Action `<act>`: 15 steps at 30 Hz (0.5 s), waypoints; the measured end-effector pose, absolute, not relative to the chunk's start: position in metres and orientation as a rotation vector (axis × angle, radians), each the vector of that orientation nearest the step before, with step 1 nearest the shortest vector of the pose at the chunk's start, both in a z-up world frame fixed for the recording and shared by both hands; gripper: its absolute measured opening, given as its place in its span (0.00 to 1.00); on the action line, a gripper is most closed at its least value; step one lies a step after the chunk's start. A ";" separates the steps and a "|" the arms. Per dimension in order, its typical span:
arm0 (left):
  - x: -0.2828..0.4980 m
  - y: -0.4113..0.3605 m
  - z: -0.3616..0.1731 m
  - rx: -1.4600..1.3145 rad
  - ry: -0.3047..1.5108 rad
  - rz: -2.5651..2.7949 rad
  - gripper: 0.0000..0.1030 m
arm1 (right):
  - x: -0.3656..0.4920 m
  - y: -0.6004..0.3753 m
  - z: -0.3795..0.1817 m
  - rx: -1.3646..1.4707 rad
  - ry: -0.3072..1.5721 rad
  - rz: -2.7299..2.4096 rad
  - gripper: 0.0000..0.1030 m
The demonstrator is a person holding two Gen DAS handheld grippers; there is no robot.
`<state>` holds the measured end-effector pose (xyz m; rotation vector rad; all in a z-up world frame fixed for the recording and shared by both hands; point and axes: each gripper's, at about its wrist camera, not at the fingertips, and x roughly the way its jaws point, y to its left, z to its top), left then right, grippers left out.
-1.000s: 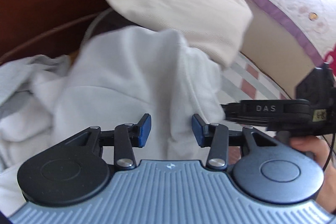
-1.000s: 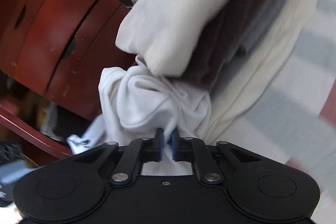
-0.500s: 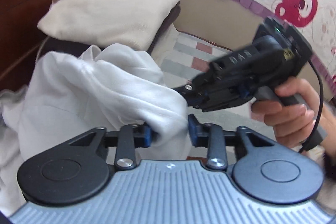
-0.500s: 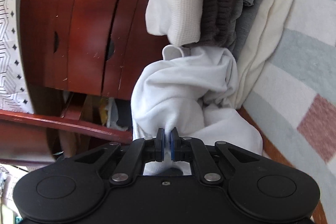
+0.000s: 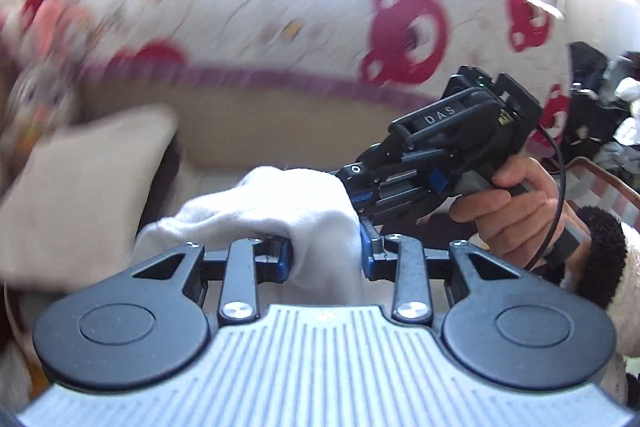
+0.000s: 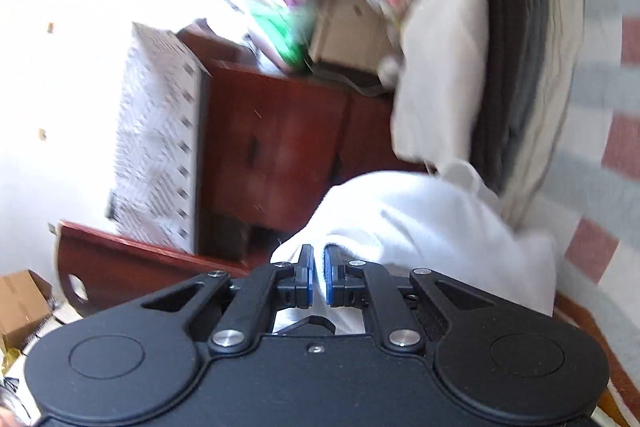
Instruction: Fold clothes
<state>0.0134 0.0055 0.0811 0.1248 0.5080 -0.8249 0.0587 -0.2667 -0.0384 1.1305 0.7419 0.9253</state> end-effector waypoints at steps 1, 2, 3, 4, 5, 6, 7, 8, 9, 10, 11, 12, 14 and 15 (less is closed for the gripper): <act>0.016 -0.003 0.093 0.145 0.471 -0.839 0.30 | 0.059 -0.277 -0.023 1.111 0.713 0.917 0.09; 0.018 -0.010 0.105 0.161 0.422 -0.848 0.30 | 0.058 -0.286 -0.005 1.081 0.674 0.906 0.09; 0.019 -0.015 0.116 0.171 0.367 -0.857 0.30 | 0.057 -0.294 0.013 1.051 0.625 0.894 0.09; 0.021 -0.019 0.126 0.164 0.317 -0.867 0.30 | 0.056 -0.300 0.029 1.019 0.571 0.889 0.09; 0.024 -0.022 0.134 0.132 0.276 -0.879 0.30 | 0.053 -0.305 0.044 0.975 0.503 0.887 0.09; 0.030 -0.026 0.139 0.092 0.260 -0.887 0.31 | 0.050 -0.311 0.054 0.927 0.430 0.878 0.09; 0.039 -0.030 0.138 0.042 0.282 -0.888 0.33 | 0.045 -0.316 0.056 0.892 0.373 0.846 0.08; 0.049 -0.036 0.134 0.004 0.327 -0.882 0.38 | 0.041 -0.320 0.050 0.873 0.351 0.780 0.08; 0.060 -0.044 0.122 0.006 0.403 -0.854 0.51 | 0.037 -0.322 0.038 0.836 0.364 0.666 0.08; 0.070 -0.051 0.106 0.034 0.479 -0.811 0.56 | 0.034 -0.322 0.022 0.773 0.398 0.514 0.09; 0.081 -0.058 0.090 0.062 0.554 -0.768 0.56 | 0.032 -0.323 0.006 0.708 0.429 0.363 0.12; 0.090 -0.062 0.072 0.089 0.617 -0.732 0.56 | 0.031 -0.322 -0.012 0.632 0.478 0.207 0.12; 0.100 -0.056 0.033 0.142 0.687 -0.683 0.56 | 0.034 -0.318 -0.057 0.460 0.621 -0.092 0.12; 0.104 -0.048 0.013 0.165 0.722 -0.656 0.56 | 0.035 -0.317 -0.080 0.417 0.688 -0.169 0.12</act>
